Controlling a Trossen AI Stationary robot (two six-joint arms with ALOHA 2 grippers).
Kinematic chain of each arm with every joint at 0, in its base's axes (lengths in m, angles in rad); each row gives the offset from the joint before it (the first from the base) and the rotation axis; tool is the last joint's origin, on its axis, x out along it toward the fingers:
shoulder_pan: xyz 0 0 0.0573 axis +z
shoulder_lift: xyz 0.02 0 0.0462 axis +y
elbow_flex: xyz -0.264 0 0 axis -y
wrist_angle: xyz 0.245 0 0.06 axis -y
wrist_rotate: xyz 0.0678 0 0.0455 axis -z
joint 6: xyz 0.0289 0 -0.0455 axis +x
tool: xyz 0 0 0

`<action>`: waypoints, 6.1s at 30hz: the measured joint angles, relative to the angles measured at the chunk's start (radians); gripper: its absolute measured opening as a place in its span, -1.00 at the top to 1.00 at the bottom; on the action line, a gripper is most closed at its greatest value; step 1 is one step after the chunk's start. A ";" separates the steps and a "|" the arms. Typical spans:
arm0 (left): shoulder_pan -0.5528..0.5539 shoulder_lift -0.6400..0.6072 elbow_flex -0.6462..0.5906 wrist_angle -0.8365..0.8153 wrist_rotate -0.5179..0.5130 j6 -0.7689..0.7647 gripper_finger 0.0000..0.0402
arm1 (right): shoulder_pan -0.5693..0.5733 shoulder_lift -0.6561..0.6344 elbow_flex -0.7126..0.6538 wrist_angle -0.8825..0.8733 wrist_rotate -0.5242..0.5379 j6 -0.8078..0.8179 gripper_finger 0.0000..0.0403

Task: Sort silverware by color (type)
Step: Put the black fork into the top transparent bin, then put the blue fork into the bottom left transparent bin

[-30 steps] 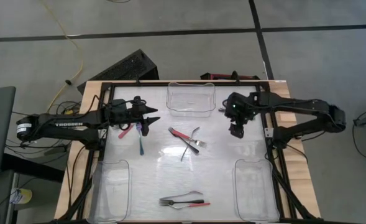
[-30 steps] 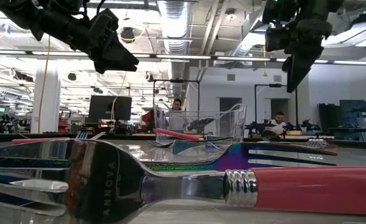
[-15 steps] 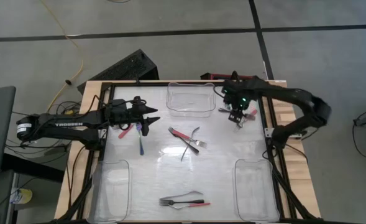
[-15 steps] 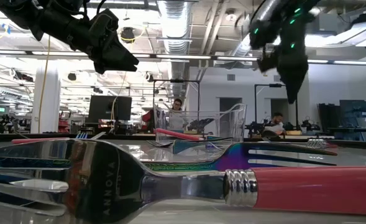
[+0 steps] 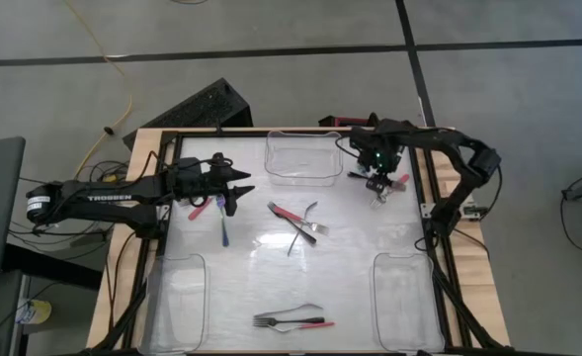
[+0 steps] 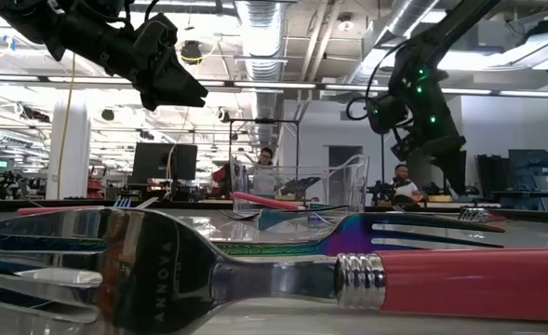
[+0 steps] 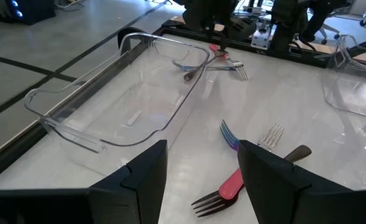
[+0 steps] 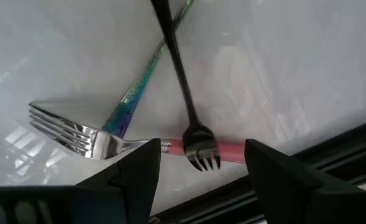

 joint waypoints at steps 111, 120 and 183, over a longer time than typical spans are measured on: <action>0.000 0.000 0.000 -0.043 0.001 -0.040 0.10 | -0.020 -0.313 -0.198 0.197 0.010 0.209 0.86; -0.001 0.000 0.000 -0.040 0.010 -0.037 0.10 | 0.058 -0.502 -0.010 0.167 -0.089 0.252 0.86; 0.078 0.000 0.251 -0.845 -0.019 -0.201 0.10 | 0.372 0.157 0.982 -0.309 -0.150 0.105 -0.10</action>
